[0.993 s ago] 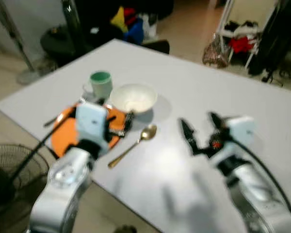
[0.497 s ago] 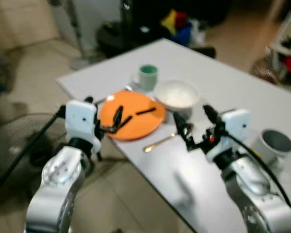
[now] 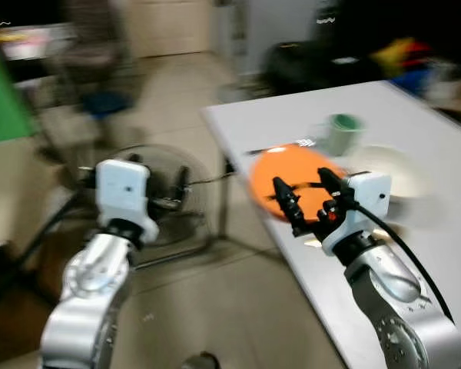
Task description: Setting the table
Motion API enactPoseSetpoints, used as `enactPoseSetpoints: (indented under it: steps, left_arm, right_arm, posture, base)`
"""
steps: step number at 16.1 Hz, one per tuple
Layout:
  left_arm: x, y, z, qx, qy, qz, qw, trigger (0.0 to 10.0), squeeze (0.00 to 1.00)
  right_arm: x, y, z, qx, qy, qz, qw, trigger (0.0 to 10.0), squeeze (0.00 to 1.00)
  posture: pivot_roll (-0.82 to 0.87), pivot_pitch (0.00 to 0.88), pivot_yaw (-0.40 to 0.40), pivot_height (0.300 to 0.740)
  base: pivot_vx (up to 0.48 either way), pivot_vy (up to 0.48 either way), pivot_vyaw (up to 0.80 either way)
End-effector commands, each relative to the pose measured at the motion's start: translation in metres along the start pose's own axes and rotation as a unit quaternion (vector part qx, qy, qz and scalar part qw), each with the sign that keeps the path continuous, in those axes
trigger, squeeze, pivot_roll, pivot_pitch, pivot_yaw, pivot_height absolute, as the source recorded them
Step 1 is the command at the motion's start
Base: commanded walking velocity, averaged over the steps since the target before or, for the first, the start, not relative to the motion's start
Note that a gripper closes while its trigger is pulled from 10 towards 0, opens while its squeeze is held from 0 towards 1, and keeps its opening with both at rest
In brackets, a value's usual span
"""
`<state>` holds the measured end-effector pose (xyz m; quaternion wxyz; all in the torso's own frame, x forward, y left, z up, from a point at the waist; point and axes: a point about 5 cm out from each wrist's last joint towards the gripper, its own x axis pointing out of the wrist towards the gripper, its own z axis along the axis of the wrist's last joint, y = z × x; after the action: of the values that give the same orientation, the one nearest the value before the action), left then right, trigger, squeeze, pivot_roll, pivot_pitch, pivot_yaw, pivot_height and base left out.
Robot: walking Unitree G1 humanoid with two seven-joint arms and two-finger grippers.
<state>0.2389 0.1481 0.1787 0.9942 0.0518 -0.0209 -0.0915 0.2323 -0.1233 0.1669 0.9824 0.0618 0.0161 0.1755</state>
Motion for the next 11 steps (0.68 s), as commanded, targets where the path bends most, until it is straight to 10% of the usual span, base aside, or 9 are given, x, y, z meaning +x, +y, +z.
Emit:
enactPoseSetpoints:
  steps: [1, 11]
  left_arm:
    - [0.0041, 0.0018, 0.0033, 0.006, -0.003, -0.004, 1.0, 10.0, 0.0]
    - [0.0008, 0.007, 0.0003, 0.01, 0.008, 0.01, 1.0, 10.0, 0.0]
  right_arm:
    - [0.0004, 0.0002, 0.0025, 0.002, -0.002, -0.001, 1.0, 10.0, 1.0]
    - [0.0017, -0.0041, 0.0013, -0.007, 0.009, -0.02, 1.0, 10.0, 1.0]
  posture:
    - [0.13, 0.0, 0.002, 0.74]
    - [0.14, 0.0, -0.013, 0.74]
  base:
    - [0.0, 0.345, 0.0]
    - [0.0, 0.346, 0.0]
